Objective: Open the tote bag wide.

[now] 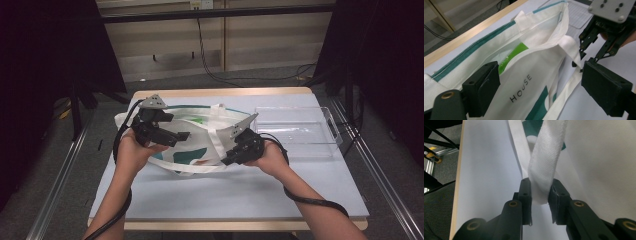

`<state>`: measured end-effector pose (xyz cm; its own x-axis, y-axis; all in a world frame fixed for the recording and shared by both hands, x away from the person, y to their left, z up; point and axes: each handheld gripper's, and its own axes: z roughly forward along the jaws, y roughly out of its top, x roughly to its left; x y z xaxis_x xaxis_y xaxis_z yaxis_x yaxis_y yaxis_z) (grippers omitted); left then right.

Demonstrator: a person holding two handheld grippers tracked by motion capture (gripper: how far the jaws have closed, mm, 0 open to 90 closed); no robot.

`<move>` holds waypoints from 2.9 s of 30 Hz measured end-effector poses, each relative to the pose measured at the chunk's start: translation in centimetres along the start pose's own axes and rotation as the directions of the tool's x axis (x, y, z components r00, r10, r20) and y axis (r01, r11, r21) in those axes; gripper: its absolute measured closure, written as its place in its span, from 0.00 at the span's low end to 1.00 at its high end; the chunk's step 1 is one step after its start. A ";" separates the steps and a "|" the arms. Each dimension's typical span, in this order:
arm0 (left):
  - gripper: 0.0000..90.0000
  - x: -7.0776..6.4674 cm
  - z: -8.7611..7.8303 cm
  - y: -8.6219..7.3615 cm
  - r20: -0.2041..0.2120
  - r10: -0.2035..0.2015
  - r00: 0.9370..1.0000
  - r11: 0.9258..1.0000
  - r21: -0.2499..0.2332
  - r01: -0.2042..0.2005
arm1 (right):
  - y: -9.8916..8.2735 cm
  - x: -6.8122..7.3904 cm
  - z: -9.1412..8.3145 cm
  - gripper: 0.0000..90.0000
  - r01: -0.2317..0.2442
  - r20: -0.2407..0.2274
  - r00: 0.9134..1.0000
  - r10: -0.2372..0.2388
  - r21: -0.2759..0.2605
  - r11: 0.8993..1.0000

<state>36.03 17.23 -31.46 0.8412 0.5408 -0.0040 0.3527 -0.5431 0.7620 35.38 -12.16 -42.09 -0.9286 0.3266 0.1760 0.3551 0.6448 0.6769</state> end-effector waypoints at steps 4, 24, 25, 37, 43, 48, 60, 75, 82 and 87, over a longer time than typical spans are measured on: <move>0.17 0.2 -0.3 -0.1 0.018 -0.021 1.000 0.999 -0.042 0.022 | 0.0 0.0 -0.1 0.82 0.005 -0.002 1.000 -0.005 0.006 1.000; 0.55 0.0 1.0 -0.8 0.083 0.033 0.996 0.999 0.031 -0.036 | 0.0 -0.2 -0.6 0.81 -0.010 0.007 1.000 0.010 0.000 1.000; 0.62 0.0 1.0 -0.9 0.081 0.036 0.996 0.999 0.036 -0.039 | 0.0 -0.2 -0.7 0.80 -0.009 0.010 1.000 0.009 -0.009 1.000; 0.90 -0.3 2.8 -2.3 0.179 0.032 0.983 0.994 0.099 -0.050 | 0.5 0.3 -2.4 0.56 -0.026 0.049 0.998 0.029 -0.059 0.998; 0.99 -0.4 3.6 -2.9 0.192 0.008 0.981 0.994 0.103 -0.028 | 0.4 0.5 -3.2 0.48 -0.037 0.058 0.997 0.041 -0.077 0.996; 0.99 -0.5 3.5 -2.8 0.183 -0.003 0.983 0.994 0.107 -0.017 | 1.0 0.5 -3.6 0.44 -0.046 0.064 0.997 0.054 -0.114 0.992; 0.49 -0.6 2.8 -1.9 0.092 -0.002 0.996 0.998 0.067 -0.004 | 2.1 1.0 -2.7 0.95 -0.014 -0.031 0.999 0.011 -0.124 0.992; 0.31 -1.3 4.3 -0.9 0.092 -0.005 0.996 0.998 0.061 0.000 | 0.0 0.5 -0.5 0.97 -0.071 -0.048 0.997 0.067 -0.076 0.995; 0.51 -1.1 4.6 -1.2 0.139 0.004 0.990 0.997 0.070 -0.014 | 0.0 0.6 -0.7 0.97 -0.065 -0.045 0.997 0.062 -0.076 0.995; 0.64 -1.2 5.0 -1.3 0.176 0.005 0.984 0.995 0.094 -0.022 | 0.4 0.7 -1.0 0.80 -0.086 -0.046 0.996 0.081 -0.099 0.991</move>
<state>36.62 14.07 -35.68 0.9021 0.4161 -0.1138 0.3707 -0.6128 0.6979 34.76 -12.33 -40.97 -0.9006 0.3461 0.2630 0.4209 0.5429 0.7267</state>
